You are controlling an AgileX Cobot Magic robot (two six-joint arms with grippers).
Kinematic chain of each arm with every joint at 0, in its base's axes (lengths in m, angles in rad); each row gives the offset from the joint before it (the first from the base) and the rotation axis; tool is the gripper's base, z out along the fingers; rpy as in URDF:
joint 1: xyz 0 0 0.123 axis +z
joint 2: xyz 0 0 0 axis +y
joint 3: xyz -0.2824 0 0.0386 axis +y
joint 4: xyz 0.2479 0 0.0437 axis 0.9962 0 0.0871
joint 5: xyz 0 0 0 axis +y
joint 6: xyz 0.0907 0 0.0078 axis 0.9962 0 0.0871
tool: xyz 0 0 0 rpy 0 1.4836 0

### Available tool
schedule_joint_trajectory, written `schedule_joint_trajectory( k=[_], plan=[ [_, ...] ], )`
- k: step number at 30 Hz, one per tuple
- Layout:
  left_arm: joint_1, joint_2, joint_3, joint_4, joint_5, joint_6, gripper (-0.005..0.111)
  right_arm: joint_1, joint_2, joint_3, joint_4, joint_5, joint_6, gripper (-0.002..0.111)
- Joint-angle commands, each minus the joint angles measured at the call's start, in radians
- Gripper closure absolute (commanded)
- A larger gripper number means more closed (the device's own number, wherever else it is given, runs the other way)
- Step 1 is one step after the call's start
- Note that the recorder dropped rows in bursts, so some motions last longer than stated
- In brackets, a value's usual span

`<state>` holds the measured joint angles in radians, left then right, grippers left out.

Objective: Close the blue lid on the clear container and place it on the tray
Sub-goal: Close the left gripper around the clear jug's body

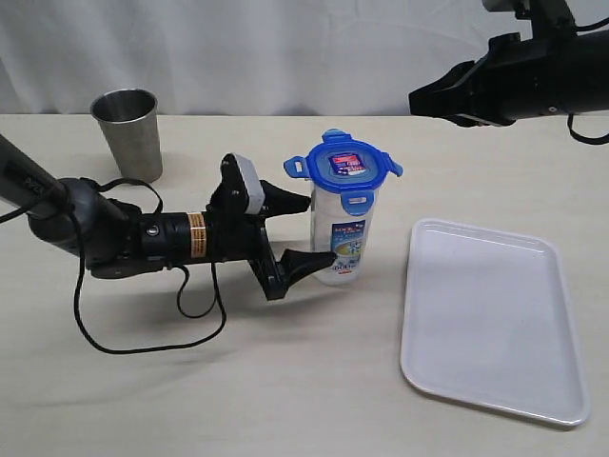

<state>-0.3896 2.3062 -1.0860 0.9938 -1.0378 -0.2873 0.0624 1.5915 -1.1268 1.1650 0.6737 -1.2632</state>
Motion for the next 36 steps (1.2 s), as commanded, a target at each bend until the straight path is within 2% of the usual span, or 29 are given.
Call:
schedule_joint_trajectory(
  k=[1, 8, 13, 19, 26, 29, 36],
  plan=[
    [-0.027, 0.002, -0.023, 0.018, 0.004, -0.003, 0.018, -0.006, -0.007, 0.005, 0.003, 0.005, -0.008, 0.089],
    [-0.051, 0.002, -0.038, 0.011, -0.043, -0.004, 0.018, -0.006, -0.005, 0.005, 0.001, 0.007, -0.008, 0.089],
    [-0.055, 0.002, -0.038, -0.094, -0.093, -0.004, 0.018, -0.006, -0.003, 0.005, 0.001, 0.007, -0.008, 0.089],
    [-0.062, 0.002, -0.044, -0.089, -0.148, 0.007, 0.018, -0.006, -0.003, 0.005, 0.001, 0.009, -0.008, 0.089],
    [-0.09, 0.002, -0.049, -0.094, -0.087, 0.007, 0.018, -0.006, -0.003, 0.005, -0.003, 0.012, -0.006, 0.089],
    [-0.095, 0.024, -0.102, -0.089, 0.011, -0.035, 0.018, -0.006, -0.003, 0.005, -0.003, 0.013, -0.004, 0.089],
    [-0.095, 0.046, -0.127, -0.089, 0.0, -0.01, 0.018, -0.006, -0.003, 0.015, -0.003, 0.005, -0.004, 0.089]
  ],
)
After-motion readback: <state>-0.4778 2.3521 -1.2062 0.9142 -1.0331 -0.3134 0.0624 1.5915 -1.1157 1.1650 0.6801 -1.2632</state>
